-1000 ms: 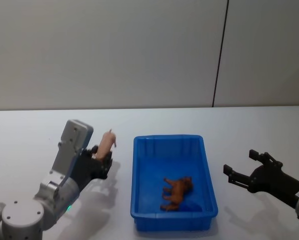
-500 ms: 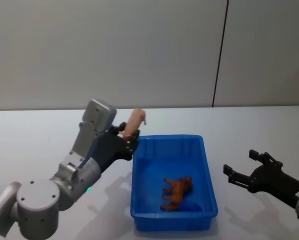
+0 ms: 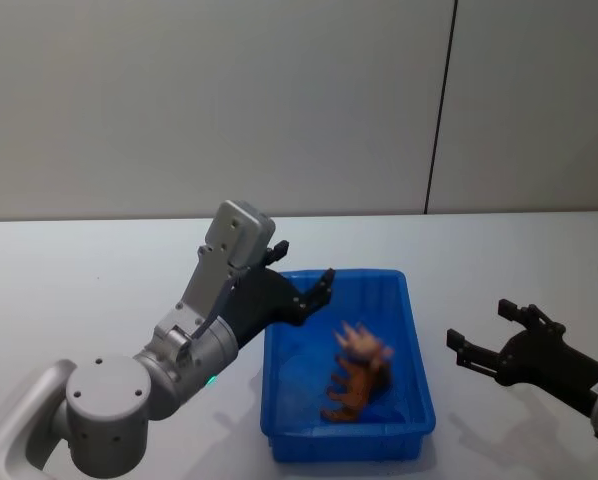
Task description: Pick up the two dolls from the table and place them into the box.
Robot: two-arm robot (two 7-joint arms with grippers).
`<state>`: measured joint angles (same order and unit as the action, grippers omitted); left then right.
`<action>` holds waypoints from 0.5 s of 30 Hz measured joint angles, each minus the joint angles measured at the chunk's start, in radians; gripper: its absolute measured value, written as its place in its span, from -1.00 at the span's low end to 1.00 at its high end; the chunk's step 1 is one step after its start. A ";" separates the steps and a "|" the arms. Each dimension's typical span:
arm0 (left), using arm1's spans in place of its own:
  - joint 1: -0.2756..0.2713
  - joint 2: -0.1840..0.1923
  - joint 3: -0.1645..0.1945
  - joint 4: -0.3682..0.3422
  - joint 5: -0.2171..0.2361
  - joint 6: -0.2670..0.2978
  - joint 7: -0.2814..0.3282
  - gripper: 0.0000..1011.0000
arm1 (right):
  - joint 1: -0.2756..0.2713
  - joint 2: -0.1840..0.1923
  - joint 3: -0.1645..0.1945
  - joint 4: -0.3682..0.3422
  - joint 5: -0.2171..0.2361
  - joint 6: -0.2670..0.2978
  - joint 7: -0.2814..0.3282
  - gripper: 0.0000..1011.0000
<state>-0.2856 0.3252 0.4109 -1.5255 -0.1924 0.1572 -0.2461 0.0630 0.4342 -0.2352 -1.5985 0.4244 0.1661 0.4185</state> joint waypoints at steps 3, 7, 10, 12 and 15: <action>0.001 -0.001 0.002 -0.002 0.005 -0.010 -0.001 0.61 | 0.000 0.000 0.000 0.000 0.000 0.000 0.000 0.98; 0.008 0.002 0.003 -0.009 0.013 -0.031 0.003 0.82 | 0.000 0.000 0.000 0.000 0.000 0.000 0.000 0.98; 0.014 0.007 0.002 -0.018 0.018 -0.048 0.012 0.97 | 0.000 0.000 0.000 0.000 0.000 0.000 0.000 0.98; 0.019 0.011 0.000 -0.025 0.020 -0.058 0.018 0.98 | 0.000 0.000 0.000 0.000 0.000 0.000 0.000 0.98; 0.023 0.015 -0.002 -0.032 0.023 -0.070 0.025 0.98 | 0.000 0.000 0.000 0.000 0.000 0.000 0.000 0.98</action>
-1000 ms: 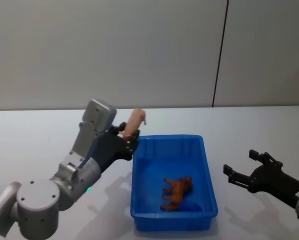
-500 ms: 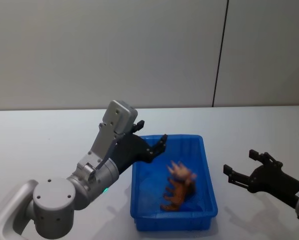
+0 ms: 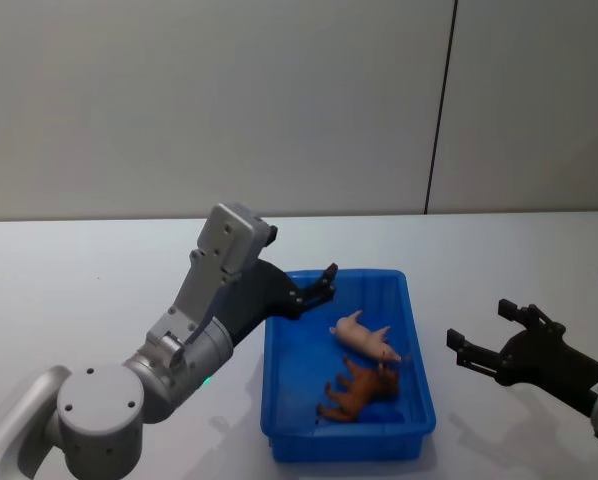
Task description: Pick up the two dolls from the table and place them into the box.
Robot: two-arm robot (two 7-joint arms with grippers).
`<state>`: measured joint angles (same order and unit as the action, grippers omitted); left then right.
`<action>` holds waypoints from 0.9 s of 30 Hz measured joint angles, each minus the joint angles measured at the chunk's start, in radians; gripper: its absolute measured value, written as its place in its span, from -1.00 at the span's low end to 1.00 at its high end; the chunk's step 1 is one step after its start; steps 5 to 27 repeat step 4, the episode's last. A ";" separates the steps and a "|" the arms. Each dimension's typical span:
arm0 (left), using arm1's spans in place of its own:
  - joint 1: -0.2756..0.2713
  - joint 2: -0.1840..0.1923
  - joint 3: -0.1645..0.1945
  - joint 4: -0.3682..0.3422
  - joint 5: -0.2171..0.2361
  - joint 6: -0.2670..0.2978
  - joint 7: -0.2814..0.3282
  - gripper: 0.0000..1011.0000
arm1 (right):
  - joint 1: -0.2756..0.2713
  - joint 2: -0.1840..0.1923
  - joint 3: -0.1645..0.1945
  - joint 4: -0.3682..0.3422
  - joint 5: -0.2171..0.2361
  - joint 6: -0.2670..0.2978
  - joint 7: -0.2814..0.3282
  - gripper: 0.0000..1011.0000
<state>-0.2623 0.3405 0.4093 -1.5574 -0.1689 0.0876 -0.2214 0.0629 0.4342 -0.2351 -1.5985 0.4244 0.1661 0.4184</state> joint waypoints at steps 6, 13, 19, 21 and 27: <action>0.004 0.004 -0.002 -0.006 0.003 -0.010 0.006 0.98 | 0.000 0.000 0.000 0.000 0.000 0.000 0.000 0.98; 0.004 0.004 -0.002 -0.006 0.003 -0.010 0.006 0.98 | 0.000 0.000 0.000 0.000 0.000 0.000 0.000 0.98; 0.004 0.004 -0.002 -0.006 0.003 -0.010 0.006 0.98 | 0.000 0.000 0.000 0.000 0.000 0.000 0.000 0.98; 0.004 0.004 -0.002 -0.006 0.003 -0.010 0.006 0.98 | 0.000 0.000 0.000 0.000 0.000 0.000 0.000 0.98; 0.004 0.004 -0.002 -0.006 0.003 -0.010 0.006 0.98 | 0.000 0.000 0.000 0.000 0.000 0.000 0.000 0.98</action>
